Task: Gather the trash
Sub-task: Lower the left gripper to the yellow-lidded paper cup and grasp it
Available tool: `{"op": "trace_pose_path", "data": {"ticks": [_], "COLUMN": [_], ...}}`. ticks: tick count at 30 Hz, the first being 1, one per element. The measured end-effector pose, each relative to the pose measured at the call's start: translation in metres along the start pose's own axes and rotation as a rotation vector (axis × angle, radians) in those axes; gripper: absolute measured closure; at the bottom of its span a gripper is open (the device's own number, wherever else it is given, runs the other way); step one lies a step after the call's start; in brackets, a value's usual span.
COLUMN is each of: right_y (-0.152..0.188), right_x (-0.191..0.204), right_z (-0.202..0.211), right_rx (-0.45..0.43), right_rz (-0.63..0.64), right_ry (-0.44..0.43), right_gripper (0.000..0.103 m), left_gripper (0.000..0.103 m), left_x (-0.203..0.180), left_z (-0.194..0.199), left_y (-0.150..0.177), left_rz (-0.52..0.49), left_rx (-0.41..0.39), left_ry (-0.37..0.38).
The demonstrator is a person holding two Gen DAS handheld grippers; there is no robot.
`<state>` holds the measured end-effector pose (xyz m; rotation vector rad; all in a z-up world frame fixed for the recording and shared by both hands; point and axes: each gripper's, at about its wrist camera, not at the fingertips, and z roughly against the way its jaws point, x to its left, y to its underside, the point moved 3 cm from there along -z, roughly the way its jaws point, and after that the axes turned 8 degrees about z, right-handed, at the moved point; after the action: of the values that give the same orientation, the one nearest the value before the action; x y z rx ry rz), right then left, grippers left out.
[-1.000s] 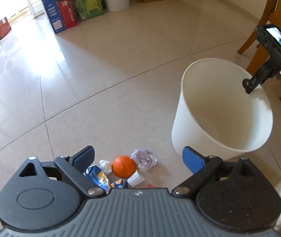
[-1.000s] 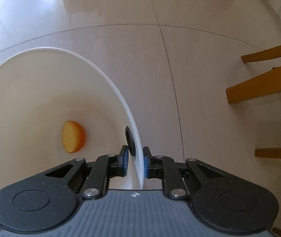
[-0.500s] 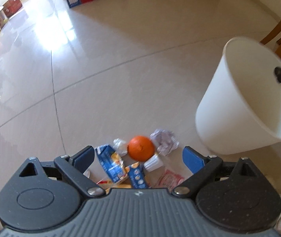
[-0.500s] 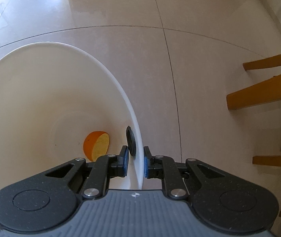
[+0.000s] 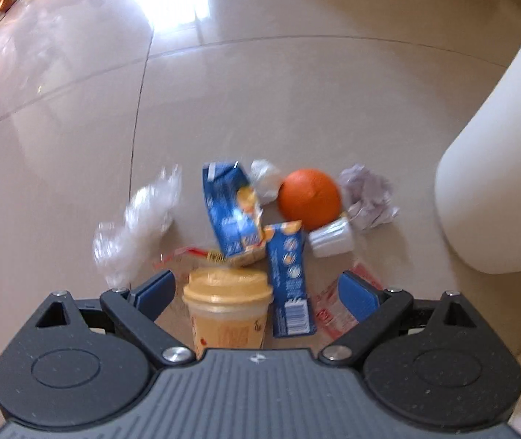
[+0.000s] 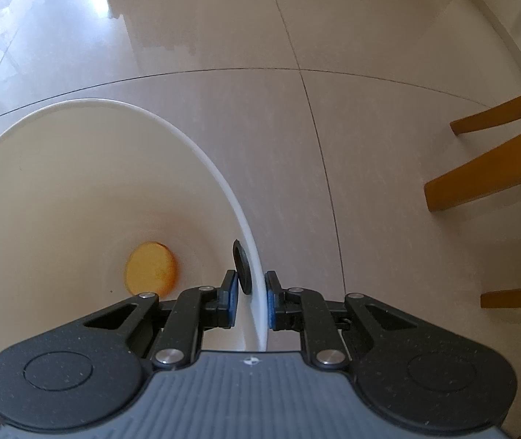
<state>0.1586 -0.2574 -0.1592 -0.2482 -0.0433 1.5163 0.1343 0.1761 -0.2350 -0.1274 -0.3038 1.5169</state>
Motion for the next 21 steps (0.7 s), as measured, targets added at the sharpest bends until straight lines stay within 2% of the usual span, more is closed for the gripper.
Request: {"op": "trace_pose_path", "data": {"ticks": [2,8,15,18,21], "right_y": [-0.001,-0.005,-0.013,-0.014,-0.015], "right_x": [0.000,0.004,0.010,0.012,0.014], "right_z": [0.000,-0.001,-0.002,-0.003,-0.002], "right_rx": [0.000,0.019,0.049,0.053,0.056], "right_rz": [0.010,0.040,0.061,0.061,0.059], "right_ry": [-0.002,0.000,0.007,0.020,0.027], "right_gripper": [0.085,0.085,0.085,0.085,0.084], "left_gripper": [0.008,0.007,0.008,0.008,0.006], "left_x": [0.005,0.011,0.024,0.025,0.028], "left_z": [-0.008,-0.031,-0.067,-0.079,-0.090], "left_y": [0.014,0.036,0.049,0.051,0.050], "left_rz": [0.010,-0.119,-0.105,-0.121,-0.106], "left_rx": [-0.008,-0.007,0.052,0.047,0.058], "left_ry": [-0.001,-0.054,-0.032,-0.043,-0.022]}}
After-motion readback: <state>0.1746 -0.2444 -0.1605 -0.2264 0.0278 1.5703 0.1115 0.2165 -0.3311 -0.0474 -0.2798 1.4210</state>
